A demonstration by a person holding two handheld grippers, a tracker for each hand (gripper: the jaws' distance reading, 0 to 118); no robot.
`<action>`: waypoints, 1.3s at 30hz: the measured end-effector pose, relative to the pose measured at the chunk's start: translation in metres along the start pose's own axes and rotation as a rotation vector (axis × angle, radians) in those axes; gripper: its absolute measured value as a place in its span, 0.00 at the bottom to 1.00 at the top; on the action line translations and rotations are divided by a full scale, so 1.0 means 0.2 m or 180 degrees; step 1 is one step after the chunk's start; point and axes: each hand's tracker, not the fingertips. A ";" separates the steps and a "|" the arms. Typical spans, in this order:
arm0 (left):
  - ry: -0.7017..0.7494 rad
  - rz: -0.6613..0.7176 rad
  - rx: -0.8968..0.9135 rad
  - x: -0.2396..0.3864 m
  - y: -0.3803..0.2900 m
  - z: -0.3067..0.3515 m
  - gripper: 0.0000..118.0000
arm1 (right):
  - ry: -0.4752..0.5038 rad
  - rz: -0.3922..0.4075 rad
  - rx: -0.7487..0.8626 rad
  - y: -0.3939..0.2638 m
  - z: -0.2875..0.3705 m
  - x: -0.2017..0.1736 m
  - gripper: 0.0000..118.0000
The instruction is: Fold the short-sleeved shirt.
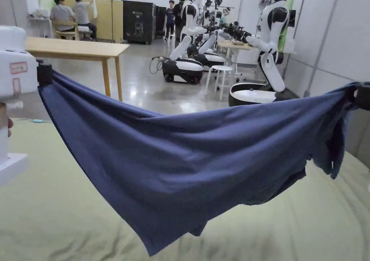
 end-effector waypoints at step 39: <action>-0.0150 0.0084 -0.1778 0.07 -1.78 0.73 0.09 | -0.0082 0.0096 -0.1787 -1.88 0.49 0.14 0.06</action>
